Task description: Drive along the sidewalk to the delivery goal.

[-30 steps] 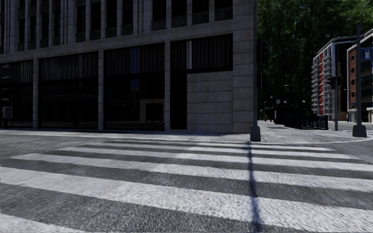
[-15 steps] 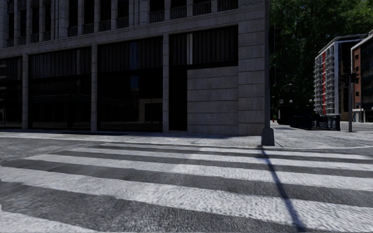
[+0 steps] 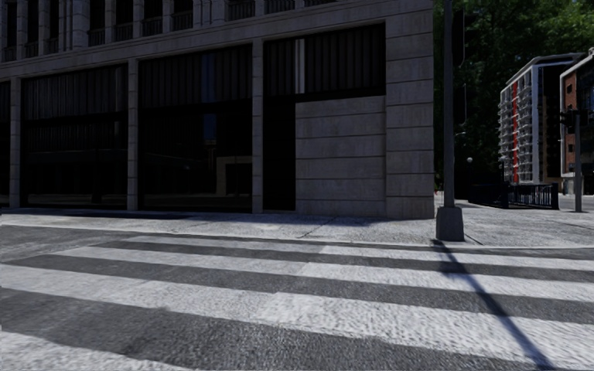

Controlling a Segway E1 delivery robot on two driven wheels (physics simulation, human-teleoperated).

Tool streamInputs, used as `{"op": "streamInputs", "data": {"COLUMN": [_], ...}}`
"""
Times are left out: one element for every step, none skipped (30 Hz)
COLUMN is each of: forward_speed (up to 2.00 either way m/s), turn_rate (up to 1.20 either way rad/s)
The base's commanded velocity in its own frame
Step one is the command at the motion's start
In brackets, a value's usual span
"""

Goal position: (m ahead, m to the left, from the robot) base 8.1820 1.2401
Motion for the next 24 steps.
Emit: {"op": "streamInputs", "data": {"forward_speed": [2.00, 2.00, 2.00, 2.00, 2.00, 2.00, 2.00, 2.00, 2.00, 2.00, 2.00, 2.00, 2.00, 2.00, 2.00, 2.00, 2.00, 2.00, 2.00, 2.00, 2.00, 2.00, 2.00, 2.00], "turn_rate": [0.00, 0.00, 0.00, 0.00, 0.00, 0.00, 0.00, 0.00, 0.00, 0.00, 0.00, 0.00, 0.00, 0.00, 0.00, 0.00, 0.00, 0.00, 0.00, 0.00, 0.00, 0.00, 0.00, 0.00]}}
